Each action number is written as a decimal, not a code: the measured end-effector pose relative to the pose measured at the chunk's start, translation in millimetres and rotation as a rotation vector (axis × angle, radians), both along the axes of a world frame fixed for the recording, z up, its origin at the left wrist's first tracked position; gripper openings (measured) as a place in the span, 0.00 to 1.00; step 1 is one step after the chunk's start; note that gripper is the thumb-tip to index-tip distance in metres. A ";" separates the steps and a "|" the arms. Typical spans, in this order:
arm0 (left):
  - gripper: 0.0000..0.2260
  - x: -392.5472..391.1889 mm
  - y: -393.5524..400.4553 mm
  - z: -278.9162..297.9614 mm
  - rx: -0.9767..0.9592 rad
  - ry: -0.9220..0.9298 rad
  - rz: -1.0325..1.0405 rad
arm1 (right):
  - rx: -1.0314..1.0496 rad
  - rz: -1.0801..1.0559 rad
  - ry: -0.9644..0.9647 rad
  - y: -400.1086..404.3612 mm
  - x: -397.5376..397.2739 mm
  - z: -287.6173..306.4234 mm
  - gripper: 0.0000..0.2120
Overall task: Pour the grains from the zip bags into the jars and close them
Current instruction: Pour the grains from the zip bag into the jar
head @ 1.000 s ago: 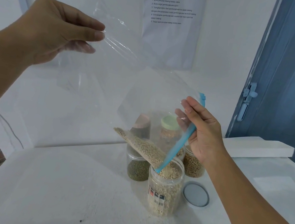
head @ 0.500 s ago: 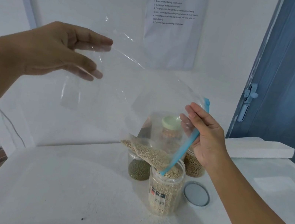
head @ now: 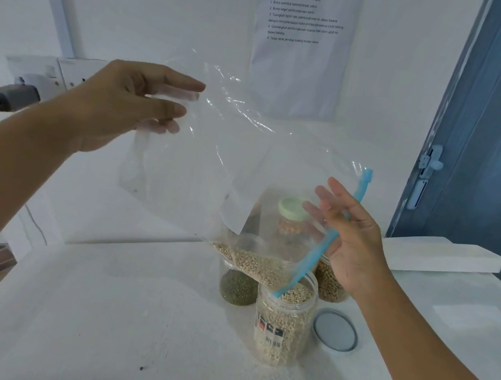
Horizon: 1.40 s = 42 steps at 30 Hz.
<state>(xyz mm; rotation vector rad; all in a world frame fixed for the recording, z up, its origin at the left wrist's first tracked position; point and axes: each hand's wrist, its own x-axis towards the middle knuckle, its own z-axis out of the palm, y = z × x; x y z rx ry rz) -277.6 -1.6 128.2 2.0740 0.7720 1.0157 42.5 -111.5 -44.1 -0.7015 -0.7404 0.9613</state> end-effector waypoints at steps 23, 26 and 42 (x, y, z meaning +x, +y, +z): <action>0.32 -33.7 -0.3 -88.1 -0.255 -0.073 -0.100 | -0.061 -0.115 -0.008 8.8 9.4 -17.0 0.13; 0.30 -28.5 0.8 -89.6 -0.184 -0.111 -0.076 | -0.062 -0.102 -0.003 8.0 8.8 -17.4 0.14; 0.18 -3.1 -10.6 -70.5 -0.151 -0.235 -0.055 | -0.072 -0.135 -0.018 7.4 9.6 -18.5 0.14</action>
